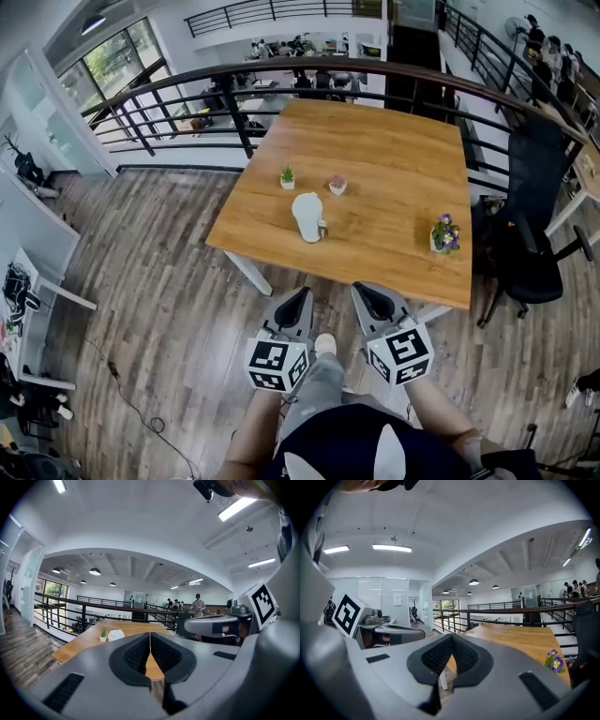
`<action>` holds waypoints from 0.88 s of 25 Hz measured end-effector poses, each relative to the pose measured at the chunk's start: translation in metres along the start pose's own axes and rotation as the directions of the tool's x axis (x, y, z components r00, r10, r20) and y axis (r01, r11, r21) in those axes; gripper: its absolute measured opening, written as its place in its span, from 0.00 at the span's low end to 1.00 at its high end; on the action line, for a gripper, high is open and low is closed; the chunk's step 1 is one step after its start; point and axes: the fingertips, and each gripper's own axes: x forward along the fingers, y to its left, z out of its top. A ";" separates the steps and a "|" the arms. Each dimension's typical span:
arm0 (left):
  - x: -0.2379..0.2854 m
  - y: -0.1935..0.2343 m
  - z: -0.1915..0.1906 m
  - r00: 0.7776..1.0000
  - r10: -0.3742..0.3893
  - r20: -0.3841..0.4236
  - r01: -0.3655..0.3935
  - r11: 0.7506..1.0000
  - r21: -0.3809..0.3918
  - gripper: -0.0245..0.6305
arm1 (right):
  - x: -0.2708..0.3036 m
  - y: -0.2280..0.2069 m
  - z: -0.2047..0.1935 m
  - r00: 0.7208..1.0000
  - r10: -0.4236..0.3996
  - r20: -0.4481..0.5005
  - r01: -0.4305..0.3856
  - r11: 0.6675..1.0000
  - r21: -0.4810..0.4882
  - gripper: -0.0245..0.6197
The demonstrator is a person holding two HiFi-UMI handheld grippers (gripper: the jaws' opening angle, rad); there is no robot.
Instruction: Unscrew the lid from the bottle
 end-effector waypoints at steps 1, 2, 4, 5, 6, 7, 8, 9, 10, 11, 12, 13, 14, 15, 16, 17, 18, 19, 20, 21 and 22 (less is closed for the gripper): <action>0.006 0.004 0.001 1.000 0.000 -0.003 0.000 1.000 -0.001 0.07 | 0.006 -0.004 0.000 1.000 0.000 -0.004 0.000 1.000 -0.001 0.04; 0.013 0.009 0.002 1.000 0.001 -0.004 -0.001 1.000 -0.002 0.07 | 0.012 -0.007 0.001 1.000 0.000 -0.007 0.000 1.000 -0.003 0.04; 0.026 0.020 0.006 1.000 0.007 -0.004 -0.007 1.000 0.000 0.07 | 0.026 -0.015 0.003 1.000 0.005 -0.012 -0.005 1.000 -0.006 0.04; 0.033 0.026 0.008 1.000 0.010 -0.002 -0.010 1.000 0.004 0.07 | 0.033 -0.018 0.005 1.000 0.010 -0.012 -0.010 1.000 -0.005 0.04; 0.039 0.031 0.011 1.000 0.010 0.000 -0.010 1.000 0.007 0.07 | 0.040 -0.022 0.007 1.000 0.015 -0.012 -0.015 1.000 -0.001 0.04; 0.046 0.036 0.014 1.000 0.007 0.002 -0.007 1.000 0.011 0.07 | 0.047 -0.025 0.010 1.000 0.018 -0.012 -0.018 1.000 0.003 0.05; 0.051 0.040 0.017 1.000 0.004 0.004 -0.004 1.000 0.014 0.08 | 0.054 -0.027 0.012 1.000 0.021 -0.014 -0.021 1.000 0.006 0.05; 0.057 0.045 0.019 1.000 0.002 0.006 -0.002 1.000 0.015 0.08 | 0.061 -0.030 0.014 1.000 0.026 -0.015 -0.026 1.000 0.008 0.05; 0.062 0.050 0.021 1.000 -0.001 0.007 0.001 1.000 0.014 0.11 | 0.068 -0.031 0.015 0.999 0.035 -0.017 -0.035 0.999 0.011 0.05; 0.068 0.055 0.021 1.000 -0.007 0.005 0.007 1.000 0.014 0.20 | 0.075 -0.033 0.016 0.999 0.047 -0.020 -0.046 0.999 0.014 0.11; 0.074 0.060 0.021 1.000 -0.012 0.000 0.012 1.000 0.016 0.29 | 0.082 -0.034 0.016 0.998 0.060 -0.025 -0.059 0.998 0.017 0.18; 0.080 0.064 0.021 1.000 -0.017 -0.006 0.017 1.000 0.022 0.35 | 0.089 -0.035 0.017 0.997 0.073 -0.033 -0.073 0.997 0.018 0.23; 0.085 0.068 0.020 1.000 -0.021 -0.014 0.021 0.999 0.032 0.39 | 0.096 -0.036 0.017 0.995 0.085 -0.043 -0.085 0.996 0.017 0.27; 0.090 0.072 0.019 0.999 -0.027 -0.024 0.028 0.999 0.044 0.42 | 0.103 -0.036 0.016 0.994 0.097 -0.055 -0.096 0.995 0.014 0.33; 0.095 0.075 0.017 0.999 -0.034 -0.036 0.036 0.998 0.055 0.44 | 0.109 -0.038 0.015 0.992 0.107 -0.069 -0.107 0.994 0.011 0.37; 0.100 0.078 0.015 0.998 -0.043 -0.050 0.046 0.997 0.062 0.46 | 0.115 -0.039 0.013 0.990 0.117 -0.085 -0.116 0.993 0.010 0.41; 0.104 0.081 0.012 0.997 -0.050 -0.062 0.054 0.996 0.067 0.48 | 0.121 -0.041 0.012 0.987 0.125 -0.099 -0.124 0.992 0.011 0.44; 0.108 0.085 0.009 0.996 -0.054 -0.074 0.059 0.996 0.070 0.48 | 0.127 -0.043 0.012 0.985 0.130 -0.112 -0.130 0.991 0.012 0.46; 0.112 0.090 0.007 0.995 -0.056 -0.084 0.062 0.995 0.072 0.49 | 0.133 -0.046 0.012 0.984 0.133 -0.120 -0.132 0.991 0.015 0.47; 0.116 0.095 0.005 0.994 -0.056 -0.092 0.063 0.995 0.072 0.49 | 0.139 -0.049 0.012 0.983 0.133 -0.125 -0.132 0.991 0.017 0.47; 0.120 0.101 0.002 0.994 -0.055 -0.099 0.063 0.995 0.072 0.50 | 0.145 -0.052 0.013 0.983 0.132 -0.129 -0.130 0.991 0.019 0.47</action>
